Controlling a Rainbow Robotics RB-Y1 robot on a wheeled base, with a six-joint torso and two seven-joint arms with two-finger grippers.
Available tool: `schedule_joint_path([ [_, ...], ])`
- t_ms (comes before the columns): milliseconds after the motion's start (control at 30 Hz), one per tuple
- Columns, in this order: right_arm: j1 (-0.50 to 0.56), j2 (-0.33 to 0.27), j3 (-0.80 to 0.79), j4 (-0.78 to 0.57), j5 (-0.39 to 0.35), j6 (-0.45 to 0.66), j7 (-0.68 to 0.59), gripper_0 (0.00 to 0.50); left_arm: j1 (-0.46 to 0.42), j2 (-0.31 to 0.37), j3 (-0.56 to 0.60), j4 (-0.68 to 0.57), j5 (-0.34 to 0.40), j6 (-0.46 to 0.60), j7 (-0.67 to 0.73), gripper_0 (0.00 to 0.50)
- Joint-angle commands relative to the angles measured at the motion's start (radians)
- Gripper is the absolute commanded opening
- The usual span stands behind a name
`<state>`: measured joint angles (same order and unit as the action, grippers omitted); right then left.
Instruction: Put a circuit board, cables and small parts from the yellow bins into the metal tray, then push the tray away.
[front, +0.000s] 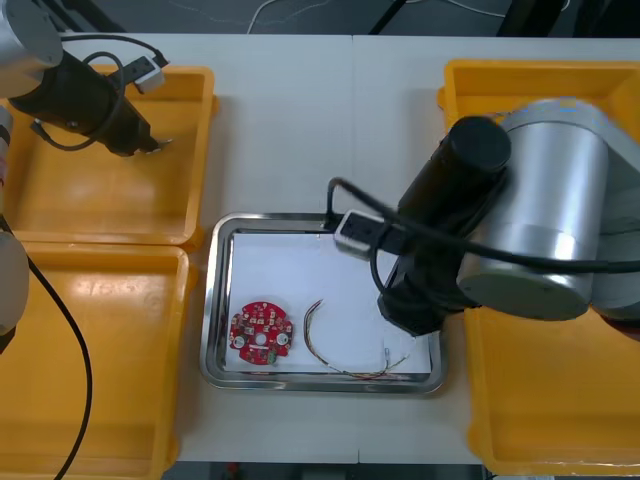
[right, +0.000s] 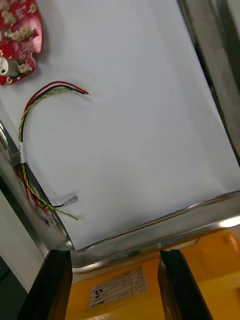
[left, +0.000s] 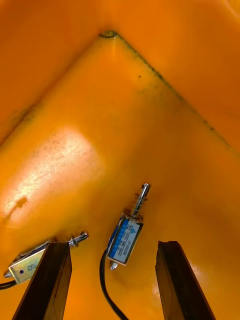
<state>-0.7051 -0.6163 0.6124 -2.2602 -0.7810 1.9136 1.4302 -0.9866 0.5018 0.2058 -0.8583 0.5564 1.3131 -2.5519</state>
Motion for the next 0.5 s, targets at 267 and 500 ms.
schedule_joint_path([
  [267,0.018,-0.151,-0.278,-0.021,-0.176,0.006,-0.344,0.500,0.032,-0.017,0.026,-0.014,0.010,-0.046,-0.153,0.479],
  [500,0.022,-0.235,-0.369,0.027,-0.244,0.006,-0.525,0.500,0.042,-0.028,0.021,-0.014,-0.007,-0.068,-0.153,0.468],
])
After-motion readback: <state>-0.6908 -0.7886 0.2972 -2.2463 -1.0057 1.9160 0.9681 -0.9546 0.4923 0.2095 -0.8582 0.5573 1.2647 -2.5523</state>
